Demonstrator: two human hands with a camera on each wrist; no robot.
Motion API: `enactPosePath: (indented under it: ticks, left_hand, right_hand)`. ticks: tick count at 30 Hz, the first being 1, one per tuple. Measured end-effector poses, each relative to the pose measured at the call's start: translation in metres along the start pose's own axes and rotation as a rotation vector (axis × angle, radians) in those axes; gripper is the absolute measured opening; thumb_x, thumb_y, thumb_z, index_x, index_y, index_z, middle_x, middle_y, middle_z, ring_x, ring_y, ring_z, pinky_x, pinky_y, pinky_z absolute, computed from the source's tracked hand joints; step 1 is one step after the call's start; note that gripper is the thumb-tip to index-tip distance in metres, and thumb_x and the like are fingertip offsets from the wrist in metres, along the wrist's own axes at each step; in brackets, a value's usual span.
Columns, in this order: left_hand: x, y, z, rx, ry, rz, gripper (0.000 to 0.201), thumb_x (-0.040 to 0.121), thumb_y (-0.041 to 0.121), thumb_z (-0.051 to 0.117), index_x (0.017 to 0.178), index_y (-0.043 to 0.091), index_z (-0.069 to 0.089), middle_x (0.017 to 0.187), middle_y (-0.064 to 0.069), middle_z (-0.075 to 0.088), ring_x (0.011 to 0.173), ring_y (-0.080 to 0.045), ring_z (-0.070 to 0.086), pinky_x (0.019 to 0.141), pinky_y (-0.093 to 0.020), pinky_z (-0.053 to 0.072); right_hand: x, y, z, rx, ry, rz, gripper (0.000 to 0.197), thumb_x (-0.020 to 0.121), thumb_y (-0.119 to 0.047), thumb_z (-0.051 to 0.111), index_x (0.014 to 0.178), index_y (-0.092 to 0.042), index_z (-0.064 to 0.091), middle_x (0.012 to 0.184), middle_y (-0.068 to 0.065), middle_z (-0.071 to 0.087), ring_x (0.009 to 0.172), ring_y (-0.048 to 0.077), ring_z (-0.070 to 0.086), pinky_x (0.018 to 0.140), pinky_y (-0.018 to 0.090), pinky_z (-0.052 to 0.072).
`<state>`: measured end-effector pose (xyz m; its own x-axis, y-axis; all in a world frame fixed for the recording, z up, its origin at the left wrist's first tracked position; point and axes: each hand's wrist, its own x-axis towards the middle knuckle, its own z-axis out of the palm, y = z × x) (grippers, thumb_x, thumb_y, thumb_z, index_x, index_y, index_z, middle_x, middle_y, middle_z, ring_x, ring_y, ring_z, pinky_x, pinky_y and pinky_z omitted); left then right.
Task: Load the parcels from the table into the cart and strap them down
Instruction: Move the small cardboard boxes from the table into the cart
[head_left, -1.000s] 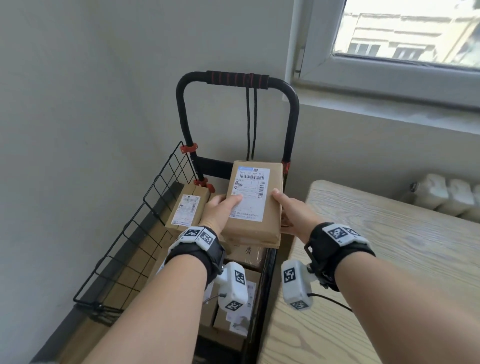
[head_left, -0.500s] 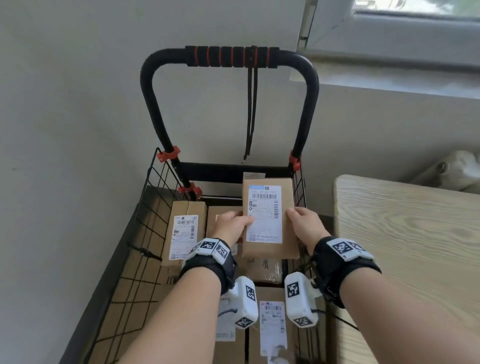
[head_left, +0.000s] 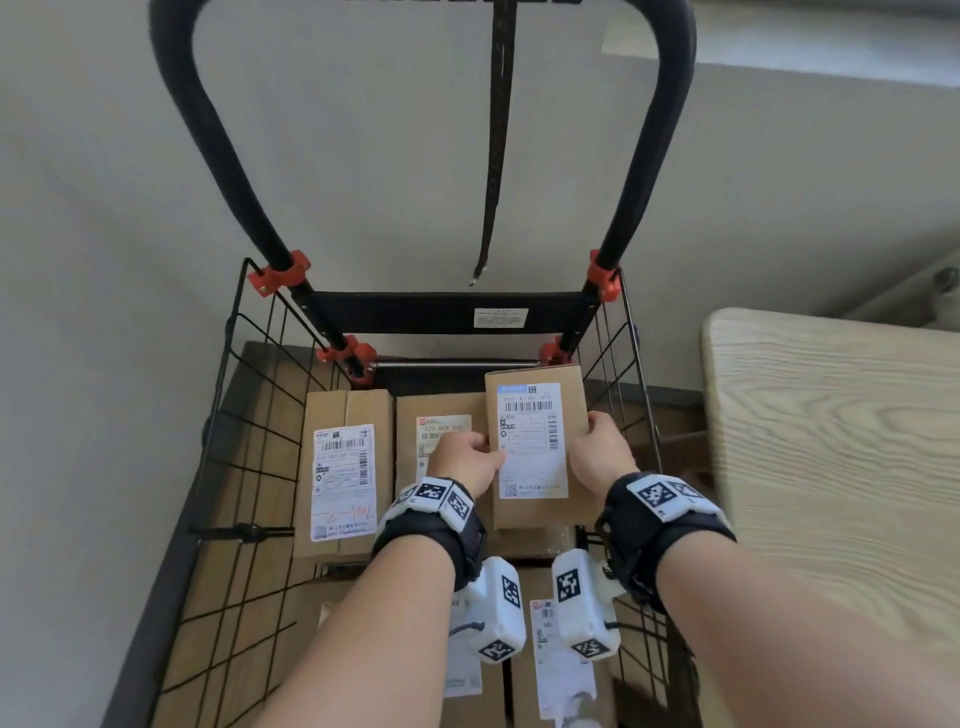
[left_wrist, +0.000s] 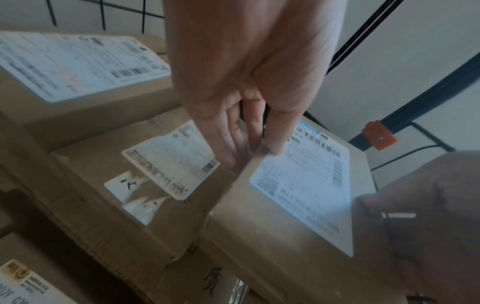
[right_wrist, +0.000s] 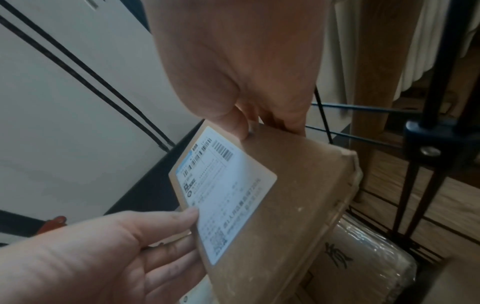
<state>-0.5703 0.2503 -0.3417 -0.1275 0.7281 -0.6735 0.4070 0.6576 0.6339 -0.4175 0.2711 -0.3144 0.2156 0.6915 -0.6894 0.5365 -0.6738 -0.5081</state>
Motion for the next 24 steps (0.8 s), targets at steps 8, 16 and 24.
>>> enactPosePath:
  ticks: [8, 16, 24]
  left_hand:
    - [0.016, -0.013, 0.011, 0.122, 0.073, 0.004, 0.025, 0.086, 0.019, 0.070, 0.110, 0.011, 0.071, 0.107, -0.004, 0.072, 0.099, -0.021, 0.066, 0.091, -0.035, 0.053]
    - [0.022, -0.022, 0.023, 0.119, 0.113, -0.004, 0.033, 0.086, 0.015, 0.069, 0.118, 0.013, 0.068, 0.114, -0.004, 0.071, 0.105, -0.019, 0.065, 0.093, -0.031, 0.051]
    - [0.026, -0.025, 0.026, 0.076, 0.077, -0.050, 0.033, 0.087, 0.011, 0.067, 0.120, 0.013, 0.067, 0.117, -0.004, 0.069, 0.109, -0.020, 0.063, 0.099, -0.037, 0.049]
  right_hand:
    - [0.027, 0.018, 0.014, 0.006, -0.034, 0.085, 0.041, 0.100, -0.012, 0.040, 0.140, -0.011, 0.037, 0.130, 0.010, 0.056, 0.111, 0.027, 0.055, 0.084, 0.036, 0.043]
    - [0.046, 0.021, 0.029, 0.003, -0.091, 0.156, 0.054, 0.099, -0.012, 0.042, 0.149, -0.014, 0.022, 0.132, 0.012, 0.053, 0.109, 0.029, 0.056, 0.079, 0.038, 0.044]
    - [0.048, 0.022, 0.033, -0.006, -0.089, 0.187, 0.058, 0.099, -0.014, 0.043, 0.151, -0.013, 0.017, 0.130, 0.012, 0.054, 0.103, 0.027, 0.056, 0.076, 0.037, 0.045]
